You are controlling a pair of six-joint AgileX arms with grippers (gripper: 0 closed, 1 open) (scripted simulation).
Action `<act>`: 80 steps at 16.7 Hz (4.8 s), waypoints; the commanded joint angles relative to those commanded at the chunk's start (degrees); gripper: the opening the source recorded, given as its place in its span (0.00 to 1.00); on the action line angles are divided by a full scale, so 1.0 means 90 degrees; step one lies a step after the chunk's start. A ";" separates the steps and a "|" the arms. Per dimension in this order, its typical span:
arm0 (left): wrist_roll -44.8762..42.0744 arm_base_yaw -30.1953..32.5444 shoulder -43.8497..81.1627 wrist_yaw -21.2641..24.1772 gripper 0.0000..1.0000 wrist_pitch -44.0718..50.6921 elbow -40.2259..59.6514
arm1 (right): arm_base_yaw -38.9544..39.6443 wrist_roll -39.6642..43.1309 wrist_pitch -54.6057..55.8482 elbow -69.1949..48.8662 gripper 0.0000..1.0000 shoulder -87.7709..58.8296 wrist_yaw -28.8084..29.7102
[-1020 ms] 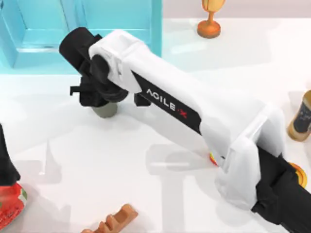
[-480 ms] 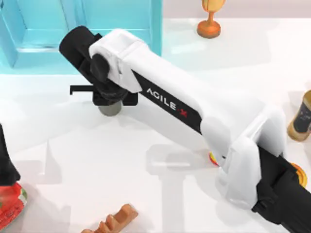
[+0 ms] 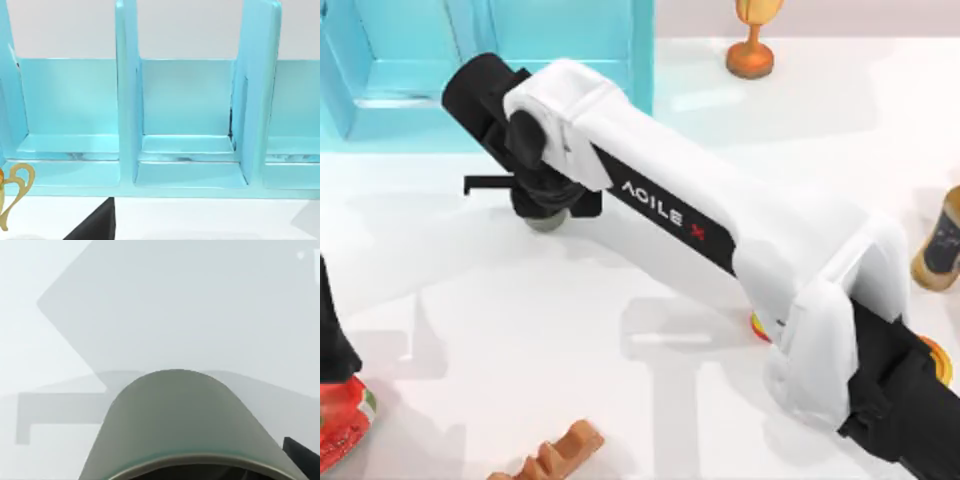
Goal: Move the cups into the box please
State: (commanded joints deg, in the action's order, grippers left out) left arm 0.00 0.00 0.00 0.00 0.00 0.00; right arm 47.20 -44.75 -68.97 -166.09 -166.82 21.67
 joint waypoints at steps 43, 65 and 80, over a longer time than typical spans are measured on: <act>0.0000 0.0000 0.0000 0.0000 1.00 0.0000 0.0000 | -0.8418 0.8125 -0.1662 0.6988 0.00 0.6290 -0.2020; 0.0000 0.0000 0.0000 0.0000 1.00 0.0000 0.0000 | -0.8308 0.8016 -0.0007 0.8738 0.30 0.6379 -0.2023; 0.0000 0.0000 0.0000 0.0000 1.00 0.0000 0.0000 | -0.8308 0.8016 -0.0007 0.8738 1.00 0.6379 -0.2023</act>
State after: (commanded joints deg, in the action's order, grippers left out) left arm 0.00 0.00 0.00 0.00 0.00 0.00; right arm -27.58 27.40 -69.03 -87.44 -109.41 3.46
